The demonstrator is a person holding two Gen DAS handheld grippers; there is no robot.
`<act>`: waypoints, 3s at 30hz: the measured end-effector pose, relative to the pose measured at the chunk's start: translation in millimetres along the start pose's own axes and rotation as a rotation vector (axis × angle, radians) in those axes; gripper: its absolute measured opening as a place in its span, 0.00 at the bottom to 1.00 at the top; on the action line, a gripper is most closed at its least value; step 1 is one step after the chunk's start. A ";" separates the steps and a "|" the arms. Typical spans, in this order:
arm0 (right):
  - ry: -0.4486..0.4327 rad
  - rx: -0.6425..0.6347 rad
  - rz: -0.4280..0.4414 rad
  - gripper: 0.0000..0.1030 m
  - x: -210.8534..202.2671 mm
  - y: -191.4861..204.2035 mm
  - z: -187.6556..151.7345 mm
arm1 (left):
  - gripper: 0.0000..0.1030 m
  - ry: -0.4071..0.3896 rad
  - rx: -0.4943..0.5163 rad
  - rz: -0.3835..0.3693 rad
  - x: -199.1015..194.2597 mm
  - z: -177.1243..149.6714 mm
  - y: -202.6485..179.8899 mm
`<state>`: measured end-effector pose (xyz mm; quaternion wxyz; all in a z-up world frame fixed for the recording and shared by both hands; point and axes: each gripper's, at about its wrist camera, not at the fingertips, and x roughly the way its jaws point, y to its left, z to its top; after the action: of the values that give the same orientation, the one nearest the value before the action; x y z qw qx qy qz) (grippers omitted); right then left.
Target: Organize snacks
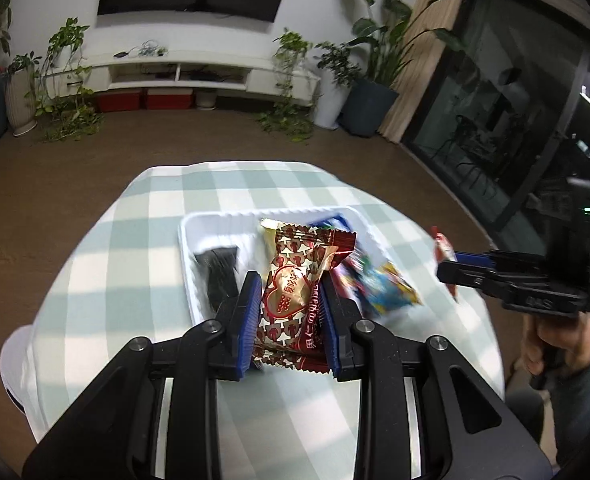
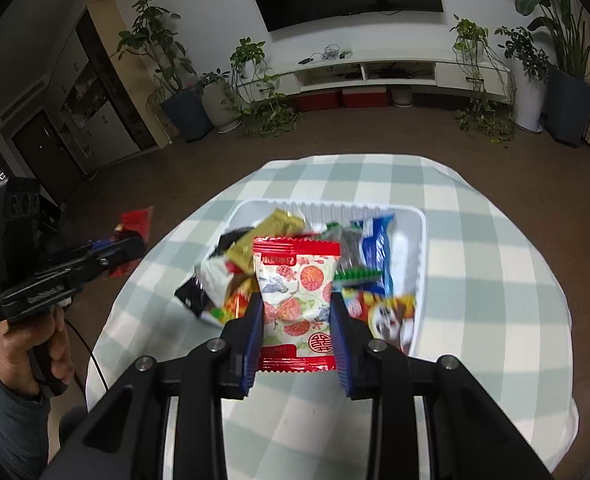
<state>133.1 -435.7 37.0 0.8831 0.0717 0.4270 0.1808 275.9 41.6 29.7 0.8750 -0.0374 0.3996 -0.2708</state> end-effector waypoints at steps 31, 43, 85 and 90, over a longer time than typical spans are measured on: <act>0.108 -0.065 -0.158 0.38 107.9 9.1 29.8 | 0.57 0.144 0.080 0.143 136.6 6.8 12.8; 0.056 -0.072 -0.165 0.48 81.6 16.4 28.5 | 0.70 0.072 0.101 0.193 99.3 -0.1 -0.7; -0.502 0.037 -0.287 1.00 -190.4 91.9 -113.7 | 1.00 -0.235 -0.031 0.516 -174.2 -120.6 -145.6; -0.479 0.037 -0.293 1.00 -186.7 95.1 -126.8 | 1.00 -0.219 -0.039 0.508 -173.7 -130.9 -149.5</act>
<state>-96.8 -422.3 120.4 0.9741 0.0659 0.2151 0.0211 22.6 21.8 101.0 0.9519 0.0183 0.3043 -0.0296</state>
